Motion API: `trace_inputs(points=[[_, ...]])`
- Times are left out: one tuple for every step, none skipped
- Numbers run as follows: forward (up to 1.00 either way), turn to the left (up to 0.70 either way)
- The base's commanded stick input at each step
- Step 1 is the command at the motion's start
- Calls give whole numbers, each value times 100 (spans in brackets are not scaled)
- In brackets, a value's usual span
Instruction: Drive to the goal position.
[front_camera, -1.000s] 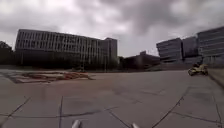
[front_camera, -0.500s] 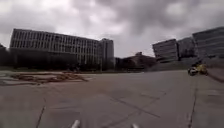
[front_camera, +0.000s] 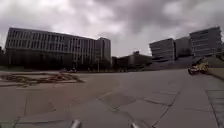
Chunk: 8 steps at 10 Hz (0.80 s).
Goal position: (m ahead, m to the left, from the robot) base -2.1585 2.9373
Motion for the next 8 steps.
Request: trace_inputs(points=[[100, -27], [100, -18], [100, -2], [100, -25], [100, -16], [100, -3], [100, -21], [100, -26]])
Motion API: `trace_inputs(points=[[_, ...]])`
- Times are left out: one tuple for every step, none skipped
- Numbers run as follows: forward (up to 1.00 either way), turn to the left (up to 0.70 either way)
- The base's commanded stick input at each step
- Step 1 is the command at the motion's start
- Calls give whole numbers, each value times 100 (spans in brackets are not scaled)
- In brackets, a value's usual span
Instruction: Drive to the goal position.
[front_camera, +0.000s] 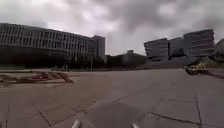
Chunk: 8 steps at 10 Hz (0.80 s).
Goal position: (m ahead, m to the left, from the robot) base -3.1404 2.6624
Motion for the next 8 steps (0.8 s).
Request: trace_inputs(points=[[100, -1], [100, -19], [100, -7], [100, 0], [100, -13], [100, -1], [100, 0], [100, -12]])
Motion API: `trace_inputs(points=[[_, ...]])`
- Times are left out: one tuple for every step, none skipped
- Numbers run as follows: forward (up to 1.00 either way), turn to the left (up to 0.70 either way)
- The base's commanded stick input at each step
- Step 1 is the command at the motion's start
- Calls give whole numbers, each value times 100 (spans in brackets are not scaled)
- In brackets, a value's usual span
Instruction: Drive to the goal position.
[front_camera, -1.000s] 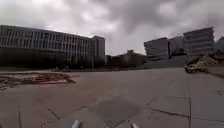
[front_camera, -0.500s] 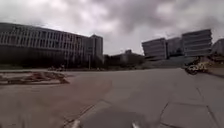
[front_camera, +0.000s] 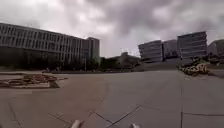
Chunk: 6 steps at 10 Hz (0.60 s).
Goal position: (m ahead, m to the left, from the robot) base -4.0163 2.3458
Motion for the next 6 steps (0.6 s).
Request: trace_inputs(points=[[100, -6], [100, 0], [100, -16], [100, -1], [100, 0], [100, -9]])
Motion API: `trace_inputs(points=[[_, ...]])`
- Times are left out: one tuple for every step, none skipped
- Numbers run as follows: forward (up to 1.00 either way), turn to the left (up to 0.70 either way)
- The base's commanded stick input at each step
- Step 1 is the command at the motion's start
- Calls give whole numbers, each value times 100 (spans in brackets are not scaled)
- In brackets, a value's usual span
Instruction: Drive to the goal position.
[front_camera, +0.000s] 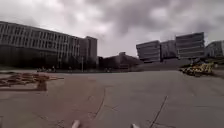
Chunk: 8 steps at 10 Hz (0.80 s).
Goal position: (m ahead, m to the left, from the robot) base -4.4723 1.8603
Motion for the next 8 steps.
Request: trace_inputs(points=[[100, -7], [100, 0], [100, -13], [100, -15], [100, -2], [100, -12], [100, -15], [100, -2]])
